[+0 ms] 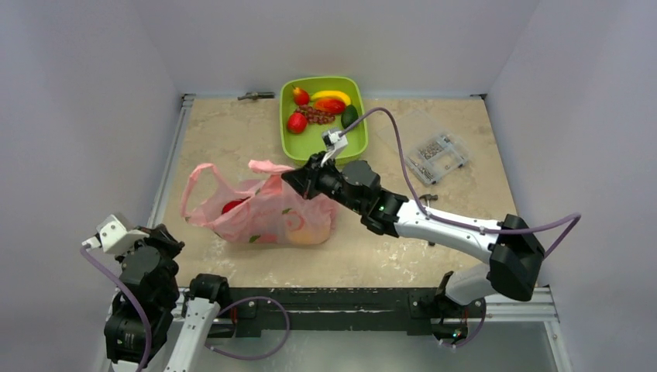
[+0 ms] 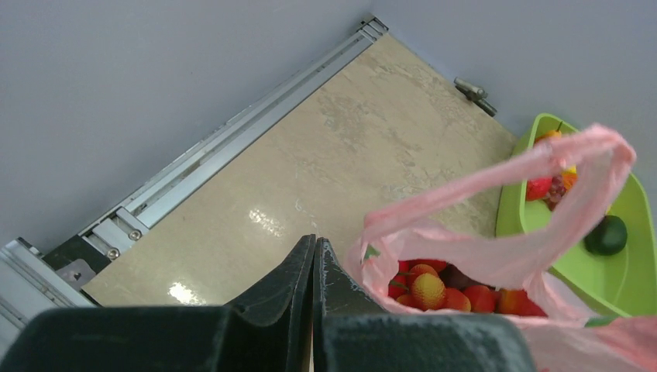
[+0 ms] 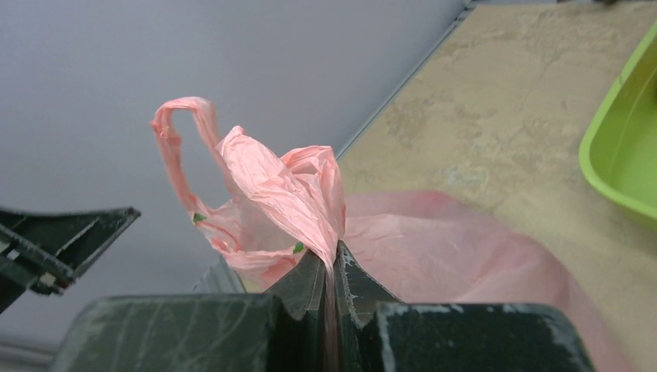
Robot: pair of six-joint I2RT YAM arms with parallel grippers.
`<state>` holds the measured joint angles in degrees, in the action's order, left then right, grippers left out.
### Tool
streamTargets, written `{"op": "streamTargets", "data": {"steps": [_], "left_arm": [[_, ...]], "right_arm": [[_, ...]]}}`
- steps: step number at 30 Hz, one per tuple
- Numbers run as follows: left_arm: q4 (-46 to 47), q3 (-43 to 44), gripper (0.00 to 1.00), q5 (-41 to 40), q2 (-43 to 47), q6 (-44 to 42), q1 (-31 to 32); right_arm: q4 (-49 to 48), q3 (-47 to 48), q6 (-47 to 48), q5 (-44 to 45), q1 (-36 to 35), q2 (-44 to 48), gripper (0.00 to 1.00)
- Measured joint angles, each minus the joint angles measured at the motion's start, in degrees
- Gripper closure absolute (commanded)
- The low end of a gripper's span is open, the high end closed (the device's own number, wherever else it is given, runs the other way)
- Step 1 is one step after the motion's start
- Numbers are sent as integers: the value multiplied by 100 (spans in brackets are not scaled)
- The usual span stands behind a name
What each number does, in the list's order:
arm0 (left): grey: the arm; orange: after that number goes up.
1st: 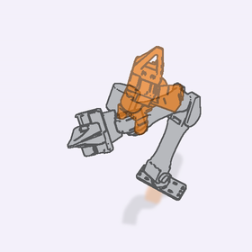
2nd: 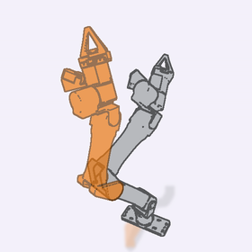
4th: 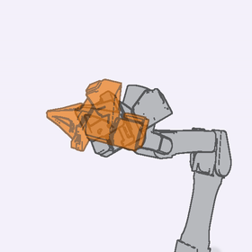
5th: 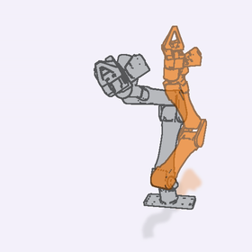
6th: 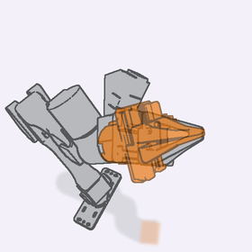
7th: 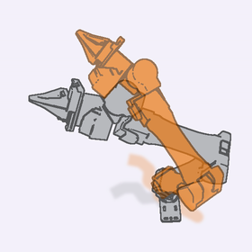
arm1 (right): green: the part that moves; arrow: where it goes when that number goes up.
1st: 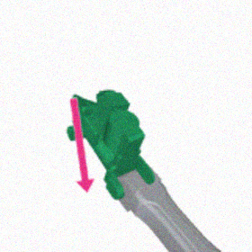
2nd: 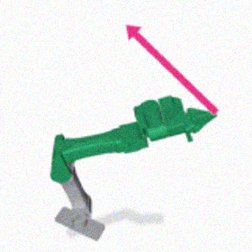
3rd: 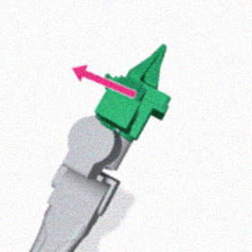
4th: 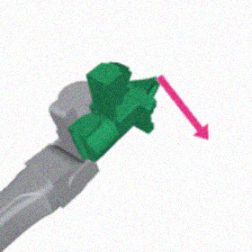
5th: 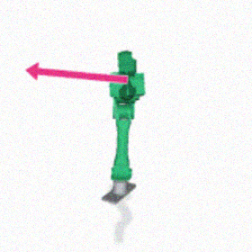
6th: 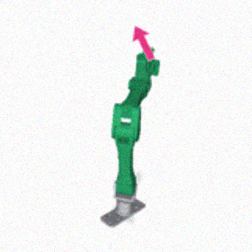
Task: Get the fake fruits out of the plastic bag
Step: Untie the plastic bag at the center of the board, then adjust the plastic bag at the center of the board.
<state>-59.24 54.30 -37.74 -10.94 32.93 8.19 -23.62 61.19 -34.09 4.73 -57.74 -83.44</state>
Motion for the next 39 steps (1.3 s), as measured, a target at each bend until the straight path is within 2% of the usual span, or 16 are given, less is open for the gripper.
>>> {"op": "streamTargets", "data": {"steps": [4,7,9,14,15,16,18,20,21,22,25,29,34,39], "left_arm": [[-140,-254,100,118,334,330,-4],[-304,-459,100,328,387,560,-4],[-323,-525,100,481,411,605,-4],[-234,-518,100,894,472,420,-7],[-186,-511,97,1032,470,319,-7],[-146,-494,80,1217,466,184,-7],[-107,-389,39,1707,389,-125,-9],[-66,-232,11,2144,234,-481,-11],[-44,-120,2,2378,120,-621,-13],[-13,-4,0,2581,0,-776,-15],[50,269,0,3198,-286,-1182,-20],[278,345,0,4562,-544,-1858,-20],[258,393,0,5781,-1121,-2531,-17],[225,396,1,6555,-1403,-2935,39]], "right_arm": [[101,-739,-90,-238,-33,411,87],[544,-990,-50,-356,-33,575,77],[835,-975,37,-459,-33,619,67],[1969,-457,509,-586,-59,699,34],[2157,-289,632,-577,-79,699,28],[2310,-129,752,-573,-92,699,22],[2470,129,1023,-601,-116,702,15],[2638,345,1340,-710,-125,688,9],[2723,461,1506,-756,-131,667,8],[2785,555,1628,-791,-133,643,7],[3053,1001,2105,-931,-140,413,6],[3222,1449,2741,-1401,-140,-4,6],[3504,1943,3386,-2011,-140,-616,6],[3696,2323,3766,-2844,-140,-1104,16]]}}
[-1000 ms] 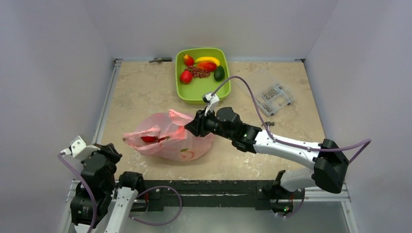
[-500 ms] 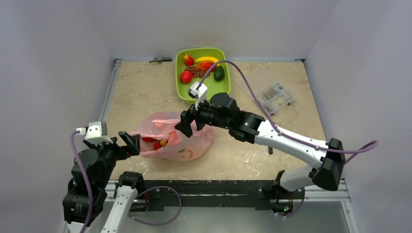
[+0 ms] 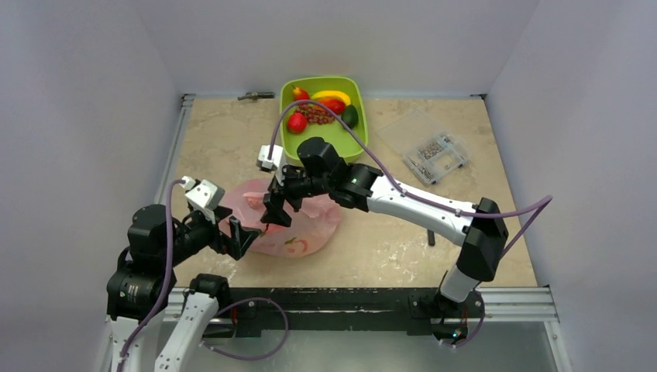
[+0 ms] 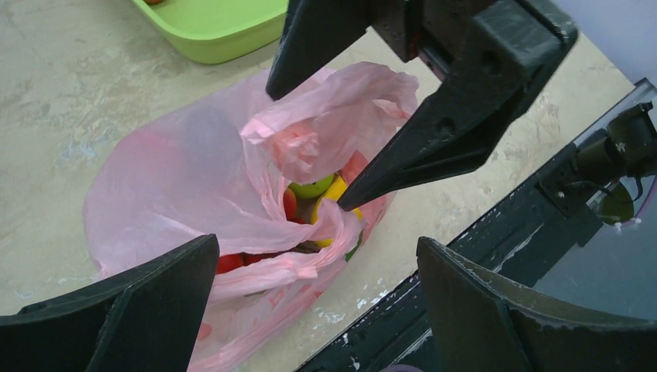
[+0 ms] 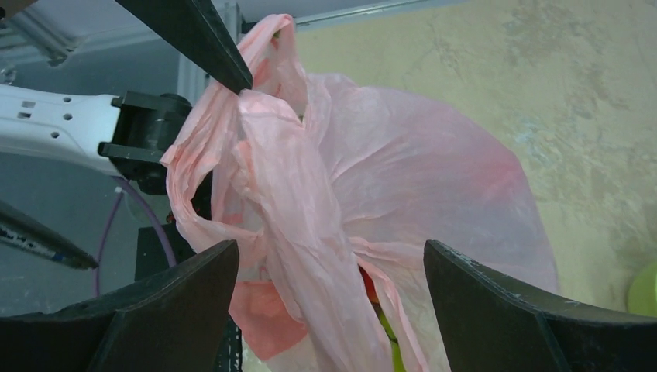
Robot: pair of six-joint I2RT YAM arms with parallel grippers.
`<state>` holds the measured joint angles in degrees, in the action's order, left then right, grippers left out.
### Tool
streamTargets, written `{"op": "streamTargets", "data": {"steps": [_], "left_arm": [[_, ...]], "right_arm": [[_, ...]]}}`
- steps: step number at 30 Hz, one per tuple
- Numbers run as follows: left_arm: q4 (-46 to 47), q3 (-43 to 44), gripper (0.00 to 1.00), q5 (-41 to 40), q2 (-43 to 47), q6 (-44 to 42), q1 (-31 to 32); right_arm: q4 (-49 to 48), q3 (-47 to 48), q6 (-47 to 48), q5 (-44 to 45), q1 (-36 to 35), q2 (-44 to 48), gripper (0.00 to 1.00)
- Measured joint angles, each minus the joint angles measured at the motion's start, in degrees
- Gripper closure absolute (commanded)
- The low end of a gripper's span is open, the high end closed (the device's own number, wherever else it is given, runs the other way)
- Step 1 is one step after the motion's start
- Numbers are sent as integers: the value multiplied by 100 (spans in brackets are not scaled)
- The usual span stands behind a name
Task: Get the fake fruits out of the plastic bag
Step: Adjust the plastic bag at the center of the board.
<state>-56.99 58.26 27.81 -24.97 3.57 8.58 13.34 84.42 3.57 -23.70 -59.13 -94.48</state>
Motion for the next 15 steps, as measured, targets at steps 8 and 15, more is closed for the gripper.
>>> {"op": "streamTargets", "data": {"steps": [8,15], "left_arm": [[-186,0,4,-48,-125,-376,223],[-304,2,11,-461,-321,-378,238]], "right_arm": [[-39,203,107,-260,-4,-221,77],[-780,-334,-422,315,2,439,96]]}}
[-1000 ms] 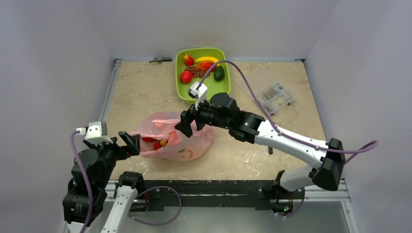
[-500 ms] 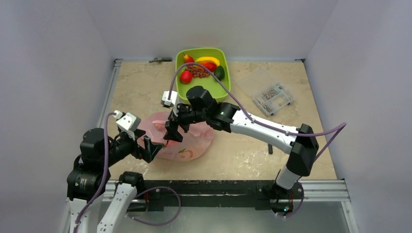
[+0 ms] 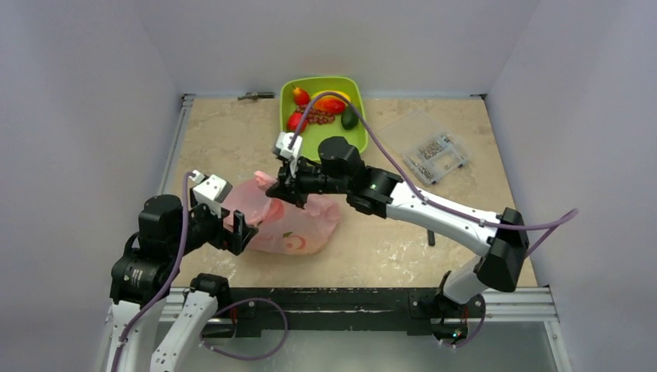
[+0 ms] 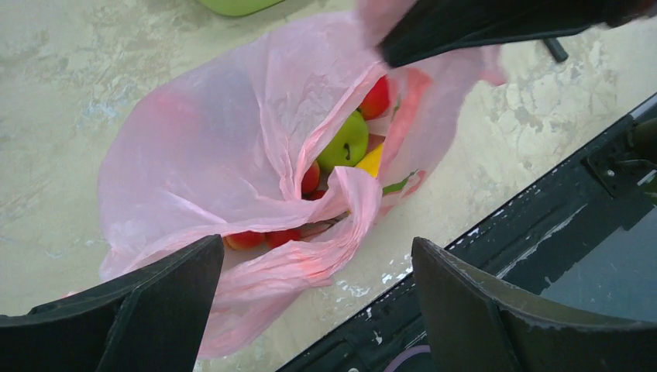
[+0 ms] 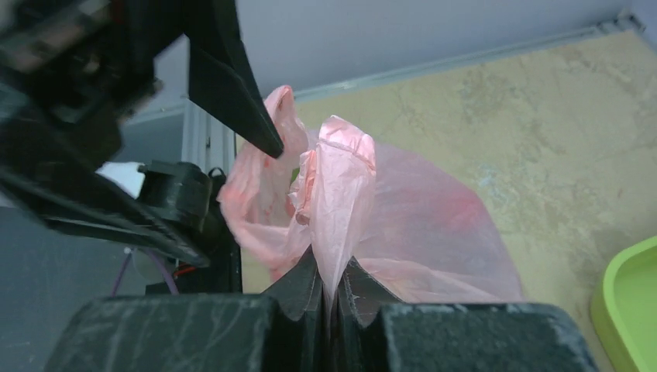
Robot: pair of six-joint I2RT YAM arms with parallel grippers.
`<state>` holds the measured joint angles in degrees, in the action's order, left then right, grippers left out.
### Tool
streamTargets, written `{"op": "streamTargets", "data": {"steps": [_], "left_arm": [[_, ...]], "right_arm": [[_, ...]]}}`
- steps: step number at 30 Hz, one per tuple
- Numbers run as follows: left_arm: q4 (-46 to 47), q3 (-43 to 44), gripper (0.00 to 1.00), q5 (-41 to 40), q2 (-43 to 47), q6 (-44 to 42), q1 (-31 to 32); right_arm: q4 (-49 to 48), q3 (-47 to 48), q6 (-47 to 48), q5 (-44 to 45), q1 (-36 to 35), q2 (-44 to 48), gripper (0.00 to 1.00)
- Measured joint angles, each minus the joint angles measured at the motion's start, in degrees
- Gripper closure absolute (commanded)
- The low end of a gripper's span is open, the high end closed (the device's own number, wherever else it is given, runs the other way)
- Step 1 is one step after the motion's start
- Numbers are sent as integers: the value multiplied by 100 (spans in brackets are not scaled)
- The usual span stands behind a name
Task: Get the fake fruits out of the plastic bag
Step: Adjust the plastic bag at the center of the board.
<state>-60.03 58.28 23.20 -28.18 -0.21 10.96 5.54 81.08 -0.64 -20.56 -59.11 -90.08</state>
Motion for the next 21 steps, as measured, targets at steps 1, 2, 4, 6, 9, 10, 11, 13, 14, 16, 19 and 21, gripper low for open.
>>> {"op": "streamTargets", "data": {"steps": [1,2,4,6,9,10,11,13,14,16,19,21], "left_arm": [[-11,0,14,-50,-50,2,2],[-39,2,18,-101,-127,2,0],[-81,15,29,-162,-280,11,2],[-109,61,52,-245,-461,13,4],[-136,205,80,-422,-754,22,7],[-127,262,86,-562,-837,26,7],[-98,315,91,-756,-905,52,7],[-44,378,100,-1091,-946,127,7],[-24,411,100,-1237,-946,168,7],[66,522,100,-1624,-896,308,7],[212,789,100,-2306,-758,605,7],[317,1032,100,-2975,-649,914,7]], "right_arm": [[-109,-96,-61,9,0,136,97],[-240,-192,-131,9,0,291,97],[-431,-256,-243,7,-2,492,100],[-597,-258,-323,4,-2,568,100],[-761,-293,-404,4,-2,584,100],[-809,-339,-435,2,-2,584,100],[-846,-391,-459,4,-2,584,100],[-898,-498,-503,17,-2,584,100],[-909,-535,-518,39,-2,584,100],[-909,-573,-527,186,-2,579,100],[-984,-579,-540,514,31,573,100],[-1038,-579,-562,802,68,544,100]]}}
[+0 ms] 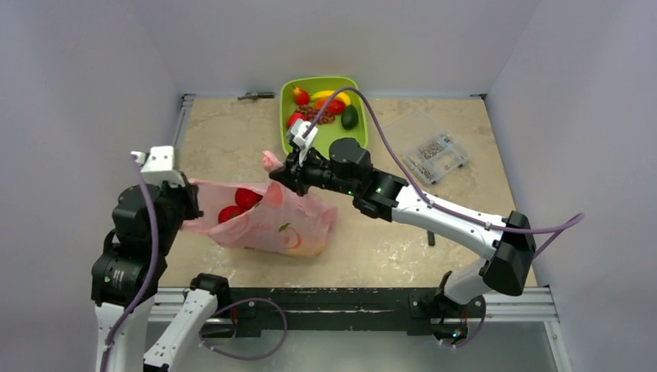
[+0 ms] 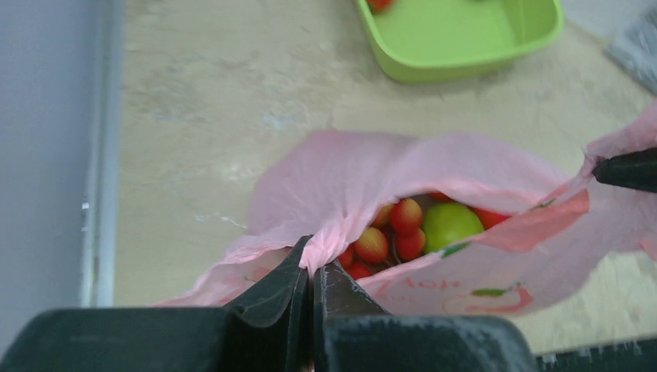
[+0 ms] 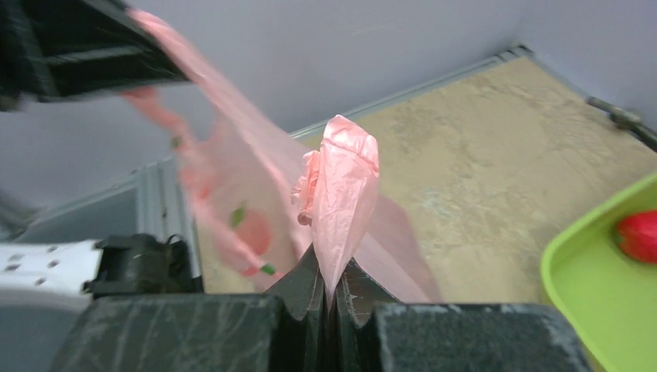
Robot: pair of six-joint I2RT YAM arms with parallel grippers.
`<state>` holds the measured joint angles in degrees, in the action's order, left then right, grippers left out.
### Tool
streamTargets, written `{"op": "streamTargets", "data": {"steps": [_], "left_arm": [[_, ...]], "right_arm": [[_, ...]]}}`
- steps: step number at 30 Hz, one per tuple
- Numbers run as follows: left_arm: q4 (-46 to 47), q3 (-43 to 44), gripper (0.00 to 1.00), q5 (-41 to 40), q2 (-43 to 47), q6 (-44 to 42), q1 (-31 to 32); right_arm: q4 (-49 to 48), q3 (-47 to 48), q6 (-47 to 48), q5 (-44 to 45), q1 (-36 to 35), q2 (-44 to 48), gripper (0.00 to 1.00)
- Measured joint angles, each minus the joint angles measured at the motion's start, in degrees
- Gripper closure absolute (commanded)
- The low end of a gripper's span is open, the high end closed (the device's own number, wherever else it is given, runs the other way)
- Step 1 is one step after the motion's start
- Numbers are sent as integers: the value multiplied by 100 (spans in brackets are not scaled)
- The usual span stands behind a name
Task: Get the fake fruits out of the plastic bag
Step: Adjust the plastic bag at the center of the board.
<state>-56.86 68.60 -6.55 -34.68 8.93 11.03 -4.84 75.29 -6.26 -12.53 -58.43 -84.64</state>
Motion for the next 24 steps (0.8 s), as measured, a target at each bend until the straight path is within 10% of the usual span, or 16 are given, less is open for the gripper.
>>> {"op": "streamTargets", "data": {"steps": [7,14,24], "left_arm": [[103,1147,100,-2210,-466,684,-13],[273,2068,100,-2822,-1235,870,-76],[-664,90,100,-1235,870,1438,-85]], "right_arm": [[-153,1163,-33,1174,299,-962,100],[302,2883,208,428,901,-1749,89],[-98,-439,146,-50,772,31,73]]}}
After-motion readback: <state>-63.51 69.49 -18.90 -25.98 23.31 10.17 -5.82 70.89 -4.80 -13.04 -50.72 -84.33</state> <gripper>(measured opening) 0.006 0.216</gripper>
